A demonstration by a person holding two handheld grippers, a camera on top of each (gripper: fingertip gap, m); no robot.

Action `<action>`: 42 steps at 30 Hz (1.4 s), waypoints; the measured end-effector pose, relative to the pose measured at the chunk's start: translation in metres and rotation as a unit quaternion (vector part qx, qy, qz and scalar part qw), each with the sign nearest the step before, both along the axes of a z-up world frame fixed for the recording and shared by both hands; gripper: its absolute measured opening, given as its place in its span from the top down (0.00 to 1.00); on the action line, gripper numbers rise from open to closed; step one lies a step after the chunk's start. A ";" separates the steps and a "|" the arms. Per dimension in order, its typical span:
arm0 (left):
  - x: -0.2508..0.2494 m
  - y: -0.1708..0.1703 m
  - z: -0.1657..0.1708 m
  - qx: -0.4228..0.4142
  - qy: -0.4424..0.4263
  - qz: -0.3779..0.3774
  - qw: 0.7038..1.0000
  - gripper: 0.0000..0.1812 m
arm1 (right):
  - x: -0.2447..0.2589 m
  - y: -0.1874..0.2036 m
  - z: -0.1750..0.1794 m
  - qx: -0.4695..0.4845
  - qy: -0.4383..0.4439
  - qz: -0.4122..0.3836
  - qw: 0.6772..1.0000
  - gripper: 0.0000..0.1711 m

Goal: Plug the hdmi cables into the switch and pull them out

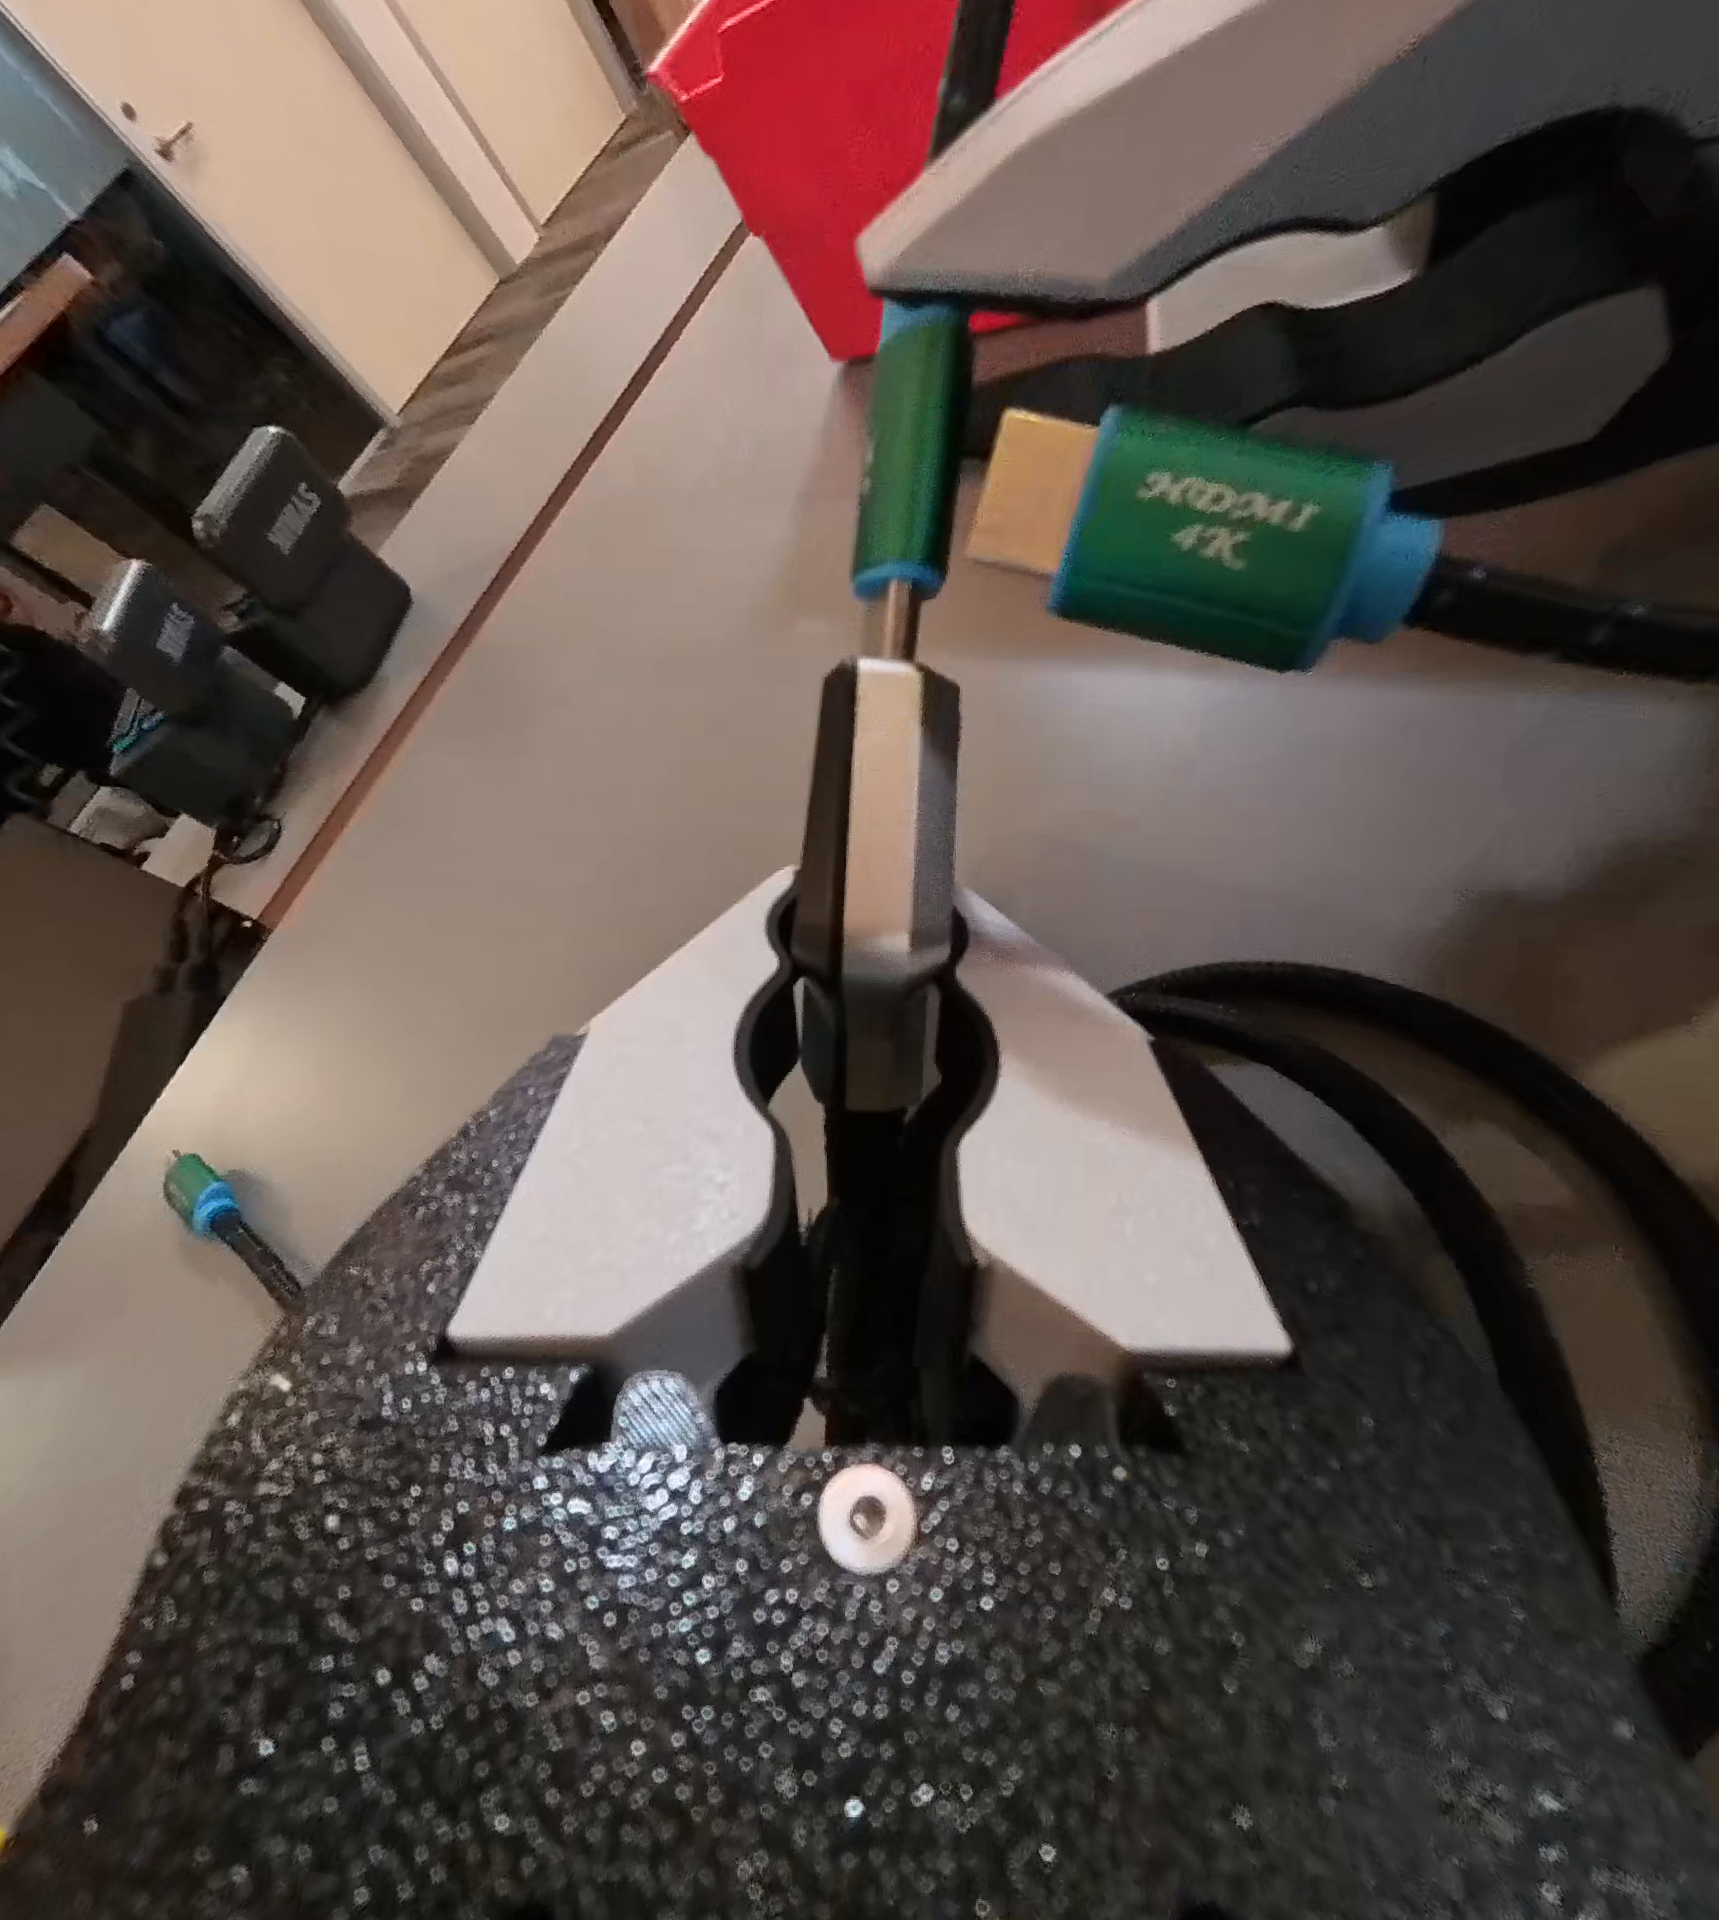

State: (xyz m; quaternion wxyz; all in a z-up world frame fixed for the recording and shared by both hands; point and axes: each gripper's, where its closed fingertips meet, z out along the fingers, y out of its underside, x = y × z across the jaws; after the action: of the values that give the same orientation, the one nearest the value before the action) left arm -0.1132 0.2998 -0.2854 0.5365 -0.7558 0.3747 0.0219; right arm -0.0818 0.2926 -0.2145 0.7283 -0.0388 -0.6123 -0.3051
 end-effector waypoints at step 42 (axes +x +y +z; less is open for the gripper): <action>0.001 0.001 -0.004 0.046 0.038 -0.001 0.998 0.90 | 0.007 0.009 -0.021 -0.083 0.005 -0.006 0.996 0.91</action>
State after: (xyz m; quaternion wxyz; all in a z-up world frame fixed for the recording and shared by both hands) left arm -0.1124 0.3007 -0.2894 0.5560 -0.7287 0.3940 0.0669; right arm -0.0751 0.3015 -0.2356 0.7238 -0.1048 -0.6316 -0.2575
